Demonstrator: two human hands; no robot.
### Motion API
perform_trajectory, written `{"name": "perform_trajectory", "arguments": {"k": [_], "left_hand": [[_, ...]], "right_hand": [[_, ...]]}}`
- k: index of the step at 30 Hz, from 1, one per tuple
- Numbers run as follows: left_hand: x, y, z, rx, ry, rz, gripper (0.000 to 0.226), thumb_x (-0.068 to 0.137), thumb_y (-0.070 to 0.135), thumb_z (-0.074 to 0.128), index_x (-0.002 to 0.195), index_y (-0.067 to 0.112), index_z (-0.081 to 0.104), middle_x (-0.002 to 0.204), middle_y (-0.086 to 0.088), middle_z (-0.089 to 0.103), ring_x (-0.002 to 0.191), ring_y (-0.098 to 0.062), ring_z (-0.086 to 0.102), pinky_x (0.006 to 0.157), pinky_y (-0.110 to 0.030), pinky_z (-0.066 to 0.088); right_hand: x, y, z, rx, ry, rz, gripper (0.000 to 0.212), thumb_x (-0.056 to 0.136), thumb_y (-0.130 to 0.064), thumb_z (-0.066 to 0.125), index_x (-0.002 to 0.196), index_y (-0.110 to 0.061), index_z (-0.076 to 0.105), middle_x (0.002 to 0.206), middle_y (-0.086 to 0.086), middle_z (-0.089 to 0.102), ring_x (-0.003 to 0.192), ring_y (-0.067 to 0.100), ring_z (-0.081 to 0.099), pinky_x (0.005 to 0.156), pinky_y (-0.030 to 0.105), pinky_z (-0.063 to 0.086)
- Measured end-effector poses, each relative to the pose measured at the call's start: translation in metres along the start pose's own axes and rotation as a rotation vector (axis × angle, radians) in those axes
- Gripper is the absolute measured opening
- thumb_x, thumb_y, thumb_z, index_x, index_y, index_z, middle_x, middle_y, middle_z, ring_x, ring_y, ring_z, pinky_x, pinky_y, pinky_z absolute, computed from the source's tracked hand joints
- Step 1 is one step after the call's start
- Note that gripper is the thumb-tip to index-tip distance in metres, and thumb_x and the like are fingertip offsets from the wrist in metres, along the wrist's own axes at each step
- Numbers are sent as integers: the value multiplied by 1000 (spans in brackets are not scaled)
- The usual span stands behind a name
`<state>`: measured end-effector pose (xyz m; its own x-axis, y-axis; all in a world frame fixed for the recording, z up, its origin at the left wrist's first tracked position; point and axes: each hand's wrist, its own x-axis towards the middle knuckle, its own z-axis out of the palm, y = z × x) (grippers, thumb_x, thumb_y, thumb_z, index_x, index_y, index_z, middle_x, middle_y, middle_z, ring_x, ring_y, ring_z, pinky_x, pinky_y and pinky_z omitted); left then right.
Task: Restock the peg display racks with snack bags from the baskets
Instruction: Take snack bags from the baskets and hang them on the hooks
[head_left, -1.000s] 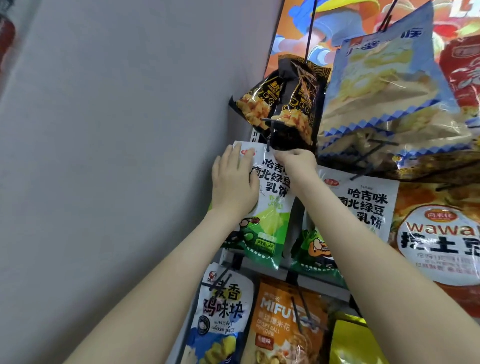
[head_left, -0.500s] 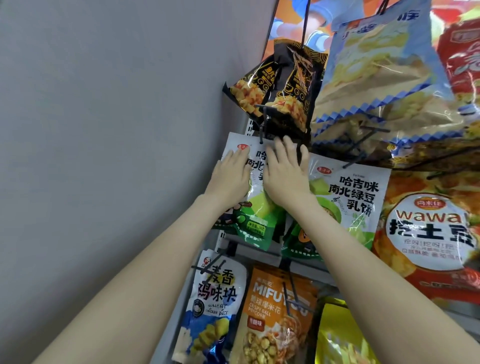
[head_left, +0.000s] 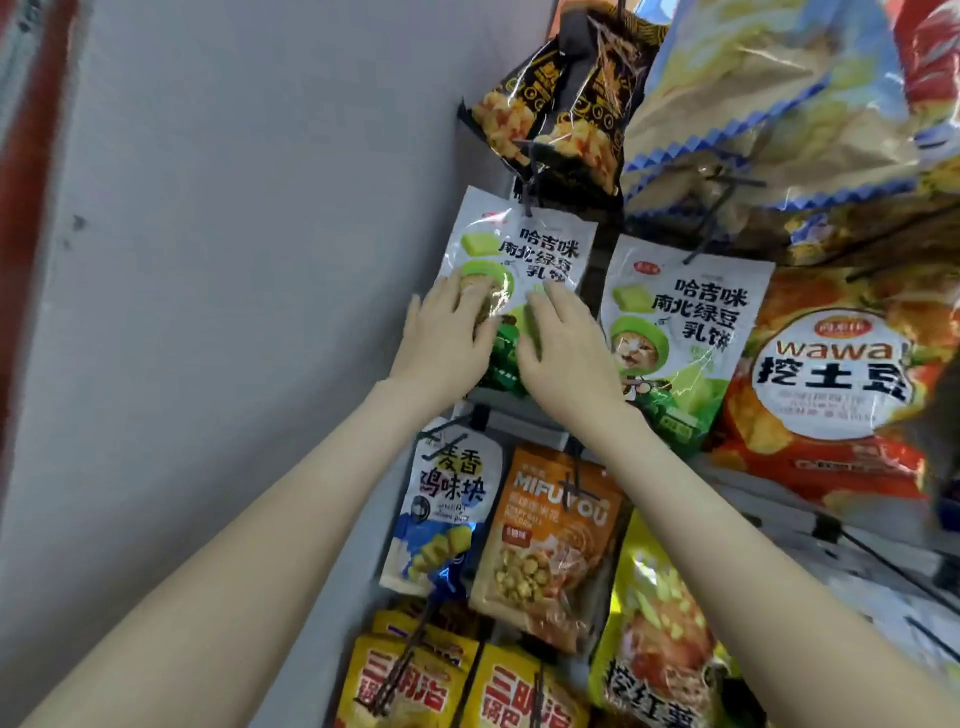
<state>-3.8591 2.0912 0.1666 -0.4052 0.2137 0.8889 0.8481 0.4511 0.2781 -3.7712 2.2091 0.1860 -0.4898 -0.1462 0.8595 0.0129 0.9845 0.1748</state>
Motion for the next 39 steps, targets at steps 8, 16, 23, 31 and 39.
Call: {"name": "perform_trajectory", "arguments": {"k": [8,16,23,31,39], "left_hand": [[-250,69,-6,-74,-215,-262,56,91,30,40,144,11,41,144,-10,46,133,-26,42,111,-38,33],[-519,180,7,99,-629,-789,46,92,21,44,134,3,47,126,-24,55,111,-42,54,91,-48,44],[-674,265,40,54,-960,-808,46,95,20,48,139,11,43,135,-12,50,121,-31,50,97,-38,40],[-811,354,65,-23,-1240,-862,42,93,15,47,135,5,48,133,-16,50,116,-37,52,90,-37,43],[-958,400,111,184,-1212,-1036,50,90,5,54,138,17,49,137,-13,49,114,-36,54,88,-41,48]], "right_hand": [[-218,-51,-25,608,-210,87,39,94,-12,51,133,-10,50,130,6,55,124,20,45,99,18,28],[-493,-65,-53,765,-755,251,29,85,-3,53,112,2,63,107,20,65,102,35,61,90,29,37],[-687,-33,-104,630,-1167,445,34,88,-16,49,116,-3,62,115,16,64,112,32,57,94,34,38],[-876,19,-169,476,-1496,660,36,92,-8,50,128,-10,55,124,13,59,117,31,53,93,37,42],[-1075,83,-219,457,-1671,763,43,91,4,48,134,3,45,131,23,51,124,37,46,103,35,33]]}}
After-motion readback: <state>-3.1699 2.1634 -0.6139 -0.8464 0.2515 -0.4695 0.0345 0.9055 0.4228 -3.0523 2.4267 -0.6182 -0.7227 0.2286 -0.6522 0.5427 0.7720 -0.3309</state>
